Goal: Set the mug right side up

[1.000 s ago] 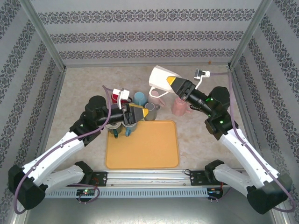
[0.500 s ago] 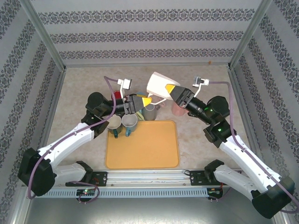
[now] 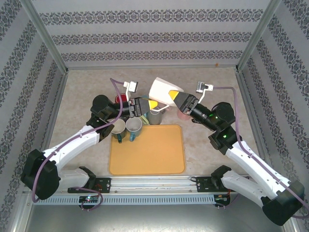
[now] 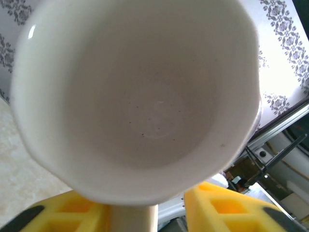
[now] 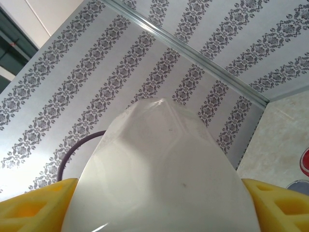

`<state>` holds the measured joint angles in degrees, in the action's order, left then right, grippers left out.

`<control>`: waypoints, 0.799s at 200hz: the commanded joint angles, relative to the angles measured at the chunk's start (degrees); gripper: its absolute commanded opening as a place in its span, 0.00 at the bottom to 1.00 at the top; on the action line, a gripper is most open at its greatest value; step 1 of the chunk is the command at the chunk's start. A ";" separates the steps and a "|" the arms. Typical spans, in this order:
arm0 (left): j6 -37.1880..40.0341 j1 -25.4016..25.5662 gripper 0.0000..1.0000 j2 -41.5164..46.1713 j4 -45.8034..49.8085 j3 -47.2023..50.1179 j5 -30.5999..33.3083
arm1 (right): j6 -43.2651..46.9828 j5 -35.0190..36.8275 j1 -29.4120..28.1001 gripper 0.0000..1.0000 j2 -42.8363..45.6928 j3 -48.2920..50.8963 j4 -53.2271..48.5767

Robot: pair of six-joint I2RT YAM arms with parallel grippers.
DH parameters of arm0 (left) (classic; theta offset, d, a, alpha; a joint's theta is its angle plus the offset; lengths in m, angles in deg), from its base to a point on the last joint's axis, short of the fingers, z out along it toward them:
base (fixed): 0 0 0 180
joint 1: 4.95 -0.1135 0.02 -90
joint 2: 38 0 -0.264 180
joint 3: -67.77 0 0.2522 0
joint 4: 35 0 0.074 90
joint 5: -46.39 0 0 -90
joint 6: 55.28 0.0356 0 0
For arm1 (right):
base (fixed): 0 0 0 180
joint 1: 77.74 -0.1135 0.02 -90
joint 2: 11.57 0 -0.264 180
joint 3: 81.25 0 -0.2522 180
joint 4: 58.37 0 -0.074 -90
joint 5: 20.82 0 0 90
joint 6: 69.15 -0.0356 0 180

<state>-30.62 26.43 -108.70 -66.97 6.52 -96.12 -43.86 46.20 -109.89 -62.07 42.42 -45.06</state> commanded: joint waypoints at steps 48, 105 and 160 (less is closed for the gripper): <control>3.01 -0.39 0.19 2.34 -1.60 -1.23 -0.90 | 2.92 0.22 -0.83 0.68 3.03 0.47 3.75; 14.90 -0.17 0.17 8.80 17.95 -5.50 2.40 | 15.39 3.29 -0.73 0.97 8.20 -2.05 -5.62; 40.69 11.86 0.16 13.26 61.86 -16.40 30.19 | 44.61 22.66 -0.64 0.98 17.17 -9.99 -33.55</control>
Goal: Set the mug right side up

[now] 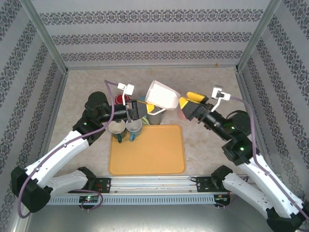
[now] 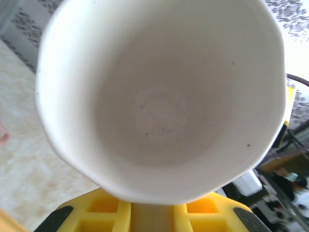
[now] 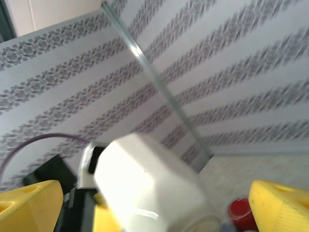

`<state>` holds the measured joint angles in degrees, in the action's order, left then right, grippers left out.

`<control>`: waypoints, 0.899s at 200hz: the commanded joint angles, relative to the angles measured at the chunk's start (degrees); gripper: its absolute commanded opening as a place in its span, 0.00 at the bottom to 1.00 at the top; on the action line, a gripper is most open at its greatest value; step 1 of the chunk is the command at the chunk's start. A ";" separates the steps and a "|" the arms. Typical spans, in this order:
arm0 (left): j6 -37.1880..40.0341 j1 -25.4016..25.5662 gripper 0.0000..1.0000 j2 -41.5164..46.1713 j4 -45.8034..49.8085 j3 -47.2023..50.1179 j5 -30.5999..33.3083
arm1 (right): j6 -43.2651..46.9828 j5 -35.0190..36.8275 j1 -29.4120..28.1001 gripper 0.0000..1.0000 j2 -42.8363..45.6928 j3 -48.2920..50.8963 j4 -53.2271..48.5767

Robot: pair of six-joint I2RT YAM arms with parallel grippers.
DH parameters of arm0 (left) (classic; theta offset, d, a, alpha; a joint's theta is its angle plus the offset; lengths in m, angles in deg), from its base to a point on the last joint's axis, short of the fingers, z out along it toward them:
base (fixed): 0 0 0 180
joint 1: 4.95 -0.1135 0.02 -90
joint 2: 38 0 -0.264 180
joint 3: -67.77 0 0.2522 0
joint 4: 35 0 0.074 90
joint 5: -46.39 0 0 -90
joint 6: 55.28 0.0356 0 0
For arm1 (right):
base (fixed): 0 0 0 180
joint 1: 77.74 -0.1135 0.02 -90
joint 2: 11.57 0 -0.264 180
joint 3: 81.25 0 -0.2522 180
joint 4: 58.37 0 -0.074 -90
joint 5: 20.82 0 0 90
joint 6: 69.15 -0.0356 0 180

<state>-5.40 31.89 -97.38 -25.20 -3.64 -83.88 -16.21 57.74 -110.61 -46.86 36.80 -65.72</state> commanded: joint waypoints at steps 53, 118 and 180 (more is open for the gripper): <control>13.50 22.20 0.17 -2.28 31.97 -5.00 49.95 | 23.60 18.26 0.08 0.98 1.76 -8.20 -23.74; 6.84 26.49 0.15 -13.68 30.71 -0.38 58.67 | 21.39 16.48 0.12 0.98 0.13 -6.58 -24.99; 4.61 26.71 0.16 -20.10 29.65 1.71 61.70 | 20.32 15.92 0.09 0.98 -0.28 -5.63 -27.58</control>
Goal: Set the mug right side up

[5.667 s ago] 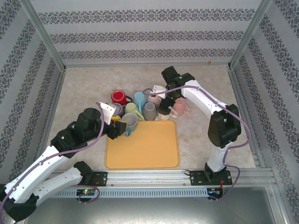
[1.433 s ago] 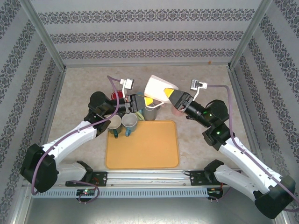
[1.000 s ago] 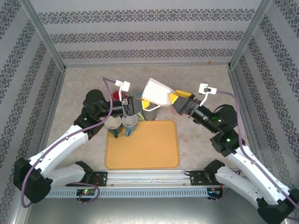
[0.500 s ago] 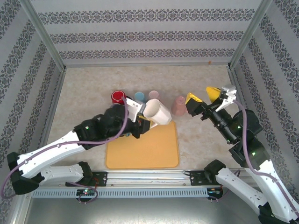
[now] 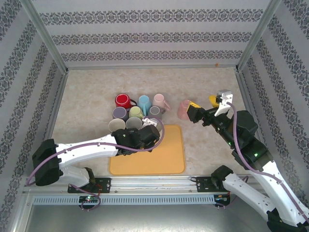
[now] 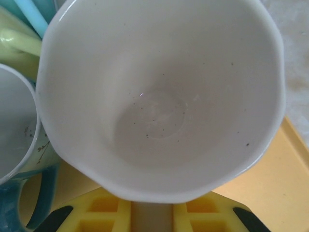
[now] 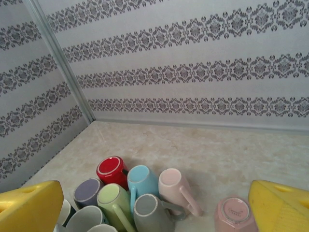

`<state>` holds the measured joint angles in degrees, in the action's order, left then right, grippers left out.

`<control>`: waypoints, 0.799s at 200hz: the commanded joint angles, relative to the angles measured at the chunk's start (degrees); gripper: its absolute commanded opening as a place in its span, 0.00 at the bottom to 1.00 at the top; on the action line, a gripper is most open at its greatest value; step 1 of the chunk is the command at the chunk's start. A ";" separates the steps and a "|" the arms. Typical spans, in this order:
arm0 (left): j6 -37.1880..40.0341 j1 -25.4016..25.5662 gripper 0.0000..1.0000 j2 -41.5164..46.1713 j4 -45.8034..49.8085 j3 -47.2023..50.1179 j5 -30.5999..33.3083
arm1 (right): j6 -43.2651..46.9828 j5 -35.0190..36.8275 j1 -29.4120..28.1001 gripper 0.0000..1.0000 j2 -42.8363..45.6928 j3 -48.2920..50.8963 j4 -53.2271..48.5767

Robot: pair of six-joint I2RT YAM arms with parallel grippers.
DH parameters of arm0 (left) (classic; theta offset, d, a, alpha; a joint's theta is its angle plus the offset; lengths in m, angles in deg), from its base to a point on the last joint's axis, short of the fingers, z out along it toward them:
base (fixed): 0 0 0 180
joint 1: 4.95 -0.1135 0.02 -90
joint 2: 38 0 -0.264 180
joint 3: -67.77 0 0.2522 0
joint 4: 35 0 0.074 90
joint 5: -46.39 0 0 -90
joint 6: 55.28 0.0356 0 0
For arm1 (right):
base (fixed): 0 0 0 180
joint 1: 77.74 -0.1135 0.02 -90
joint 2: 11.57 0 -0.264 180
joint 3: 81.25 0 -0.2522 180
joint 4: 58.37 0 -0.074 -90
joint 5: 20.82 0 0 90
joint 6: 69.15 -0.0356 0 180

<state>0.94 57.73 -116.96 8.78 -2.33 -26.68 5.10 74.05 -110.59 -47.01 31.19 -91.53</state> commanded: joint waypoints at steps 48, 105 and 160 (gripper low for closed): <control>-1.62 0.50 0.17 -3.28 -6.00 1.38 7.58 | -1.12 1.63 -0.03 0.98 -0.86 1.06 -1.79; -1.10 -1.44 0.19 -5.90 -8.50 1.80 6.83 | -5.10 1.46 0.22 0.98 -4.90 -0.44 -6.49; -1.08 -4.21 0.22 -6.60 -11.65 3.33 4.35 | -5.45 -1.14 0.09 0.98 -5.43 1.90 -5.54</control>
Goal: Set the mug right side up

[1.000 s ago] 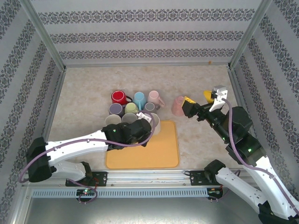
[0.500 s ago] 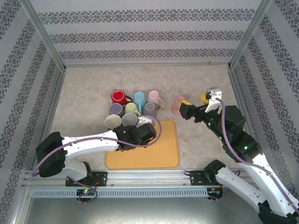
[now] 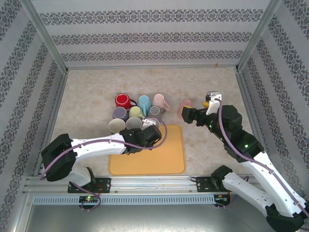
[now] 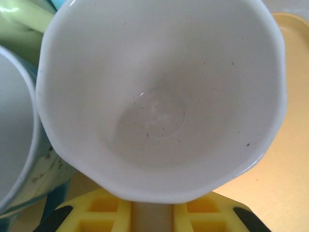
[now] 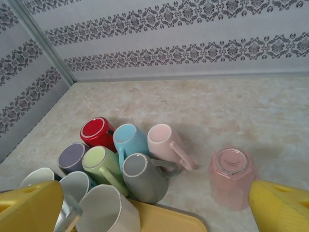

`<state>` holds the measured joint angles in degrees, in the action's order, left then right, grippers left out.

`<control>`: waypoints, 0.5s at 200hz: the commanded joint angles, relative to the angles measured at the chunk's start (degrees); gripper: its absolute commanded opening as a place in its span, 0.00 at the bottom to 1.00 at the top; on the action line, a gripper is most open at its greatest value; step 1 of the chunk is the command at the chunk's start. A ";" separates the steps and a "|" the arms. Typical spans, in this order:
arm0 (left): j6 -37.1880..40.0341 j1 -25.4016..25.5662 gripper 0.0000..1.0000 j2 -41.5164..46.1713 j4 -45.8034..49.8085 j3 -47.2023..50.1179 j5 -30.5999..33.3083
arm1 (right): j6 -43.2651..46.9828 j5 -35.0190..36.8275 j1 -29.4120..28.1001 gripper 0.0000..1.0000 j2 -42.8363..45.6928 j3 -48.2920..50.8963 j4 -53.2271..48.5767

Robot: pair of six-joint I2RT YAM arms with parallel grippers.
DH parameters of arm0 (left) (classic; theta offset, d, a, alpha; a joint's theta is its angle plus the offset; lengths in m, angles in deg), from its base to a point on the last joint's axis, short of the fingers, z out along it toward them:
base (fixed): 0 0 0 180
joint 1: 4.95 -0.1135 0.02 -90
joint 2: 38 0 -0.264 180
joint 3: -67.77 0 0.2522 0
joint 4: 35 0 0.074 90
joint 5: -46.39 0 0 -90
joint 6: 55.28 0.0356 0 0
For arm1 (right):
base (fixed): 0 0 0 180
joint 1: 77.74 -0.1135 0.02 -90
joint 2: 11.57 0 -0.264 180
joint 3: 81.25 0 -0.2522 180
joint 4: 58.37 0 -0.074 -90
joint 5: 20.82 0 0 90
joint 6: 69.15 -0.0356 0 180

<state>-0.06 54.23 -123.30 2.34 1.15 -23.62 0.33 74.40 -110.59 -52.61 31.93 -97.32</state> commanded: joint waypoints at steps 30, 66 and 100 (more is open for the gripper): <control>-0.19 -0.73 0.31 -1.25 -5.59 -0.19 0.78 | -0.29 -1.73 0.12 0.98 0.09 1.71 0.42; -0.26 -0.69 0.47 -1.28 -5.75 0.47 0.90 | 0.12 -2.05 0.10 0.98 -0.34 1.86 0.36; -0.58 -0.64 0.53 1.07 -4.44 0.98 1.11 | 0.81 -2.16 0.07 0.98 -0.36 1.23 -0.33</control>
<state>-0.24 53.82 -124.20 -1.60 1.26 -23.60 0.20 72.80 -110.59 -53.04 33.05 -97.28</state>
